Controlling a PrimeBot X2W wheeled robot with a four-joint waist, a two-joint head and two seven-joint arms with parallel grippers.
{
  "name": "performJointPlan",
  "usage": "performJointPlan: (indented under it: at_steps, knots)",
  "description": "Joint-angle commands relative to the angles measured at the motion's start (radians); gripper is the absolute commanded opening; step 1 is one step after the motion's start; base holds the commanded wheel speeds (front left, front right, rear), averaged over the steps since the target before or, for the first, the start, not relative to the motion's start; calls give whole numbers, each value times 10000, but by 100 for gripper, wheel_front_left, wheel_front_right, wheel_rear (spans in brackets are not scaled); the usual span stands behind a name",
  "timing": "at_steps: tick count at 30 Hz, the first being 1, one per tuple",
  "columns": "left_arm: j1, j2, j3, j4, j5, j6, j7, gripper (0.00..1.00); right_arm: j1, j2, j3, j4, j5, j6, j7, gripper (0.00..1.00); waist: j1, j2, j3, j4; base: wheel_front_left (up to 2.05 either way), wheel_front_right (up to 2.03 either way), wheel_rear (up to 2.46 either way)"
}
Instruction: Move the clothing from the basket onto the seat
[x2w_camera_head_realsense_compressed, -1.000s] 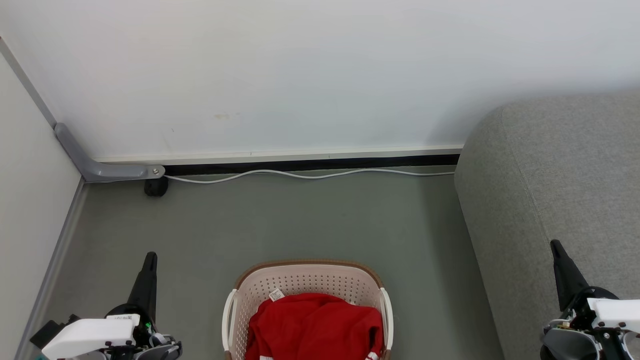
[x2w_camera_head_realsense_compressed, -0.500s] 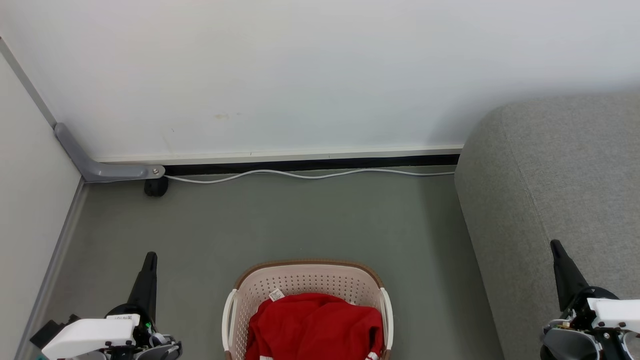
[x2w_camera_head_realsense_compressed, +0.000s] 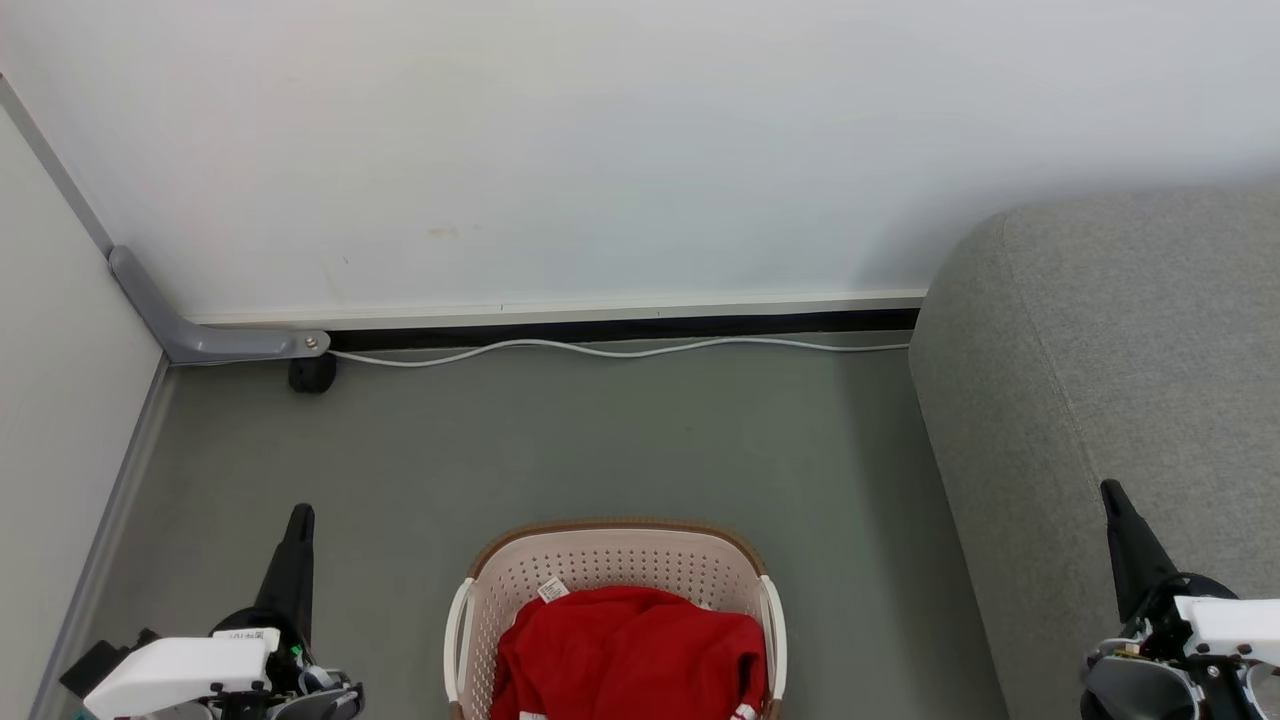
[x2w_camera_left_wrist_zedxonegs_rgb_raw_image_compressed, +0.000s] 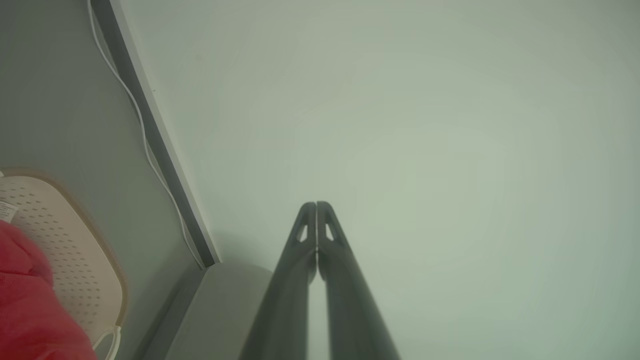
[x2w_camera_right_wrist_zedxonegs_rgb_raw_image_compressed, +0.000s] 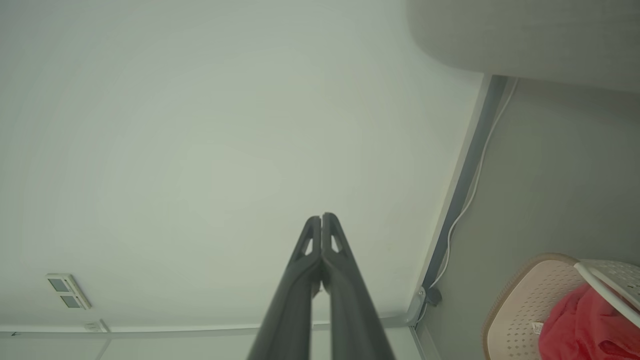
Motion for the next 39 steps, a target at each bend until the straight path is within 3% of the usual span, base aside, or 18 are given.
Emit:
performJointPlan:
  at_steps: [1,2,11,24,39]
  knots:
    - [-577,141,326,-281,-39,-75,58,0,-164,-98,182,-311,116,42,75,0,0,0,0,0,0,0,0]
    - [0,0,0,0,0,0,0,100,0,0,0,0,0,0,0,100,0,0,0,0,0,0,0]
    - [66,-127,-66,417,29,7,-153,100,-7,101,144,358,-60,-1,-55,100,21,0,6,-4,0,0,0]
    - [-259,4,-341,517,364,-2,-566,100,-401,-108,672,410,-368,3,-439,100,0,0,33,-21,0,0,0]
    - [-587,121,-450,648,1968,-12,-989,100,-940,-519,1467,692,-1444,9,-980,100,0,0,68,-42,0,0,0]
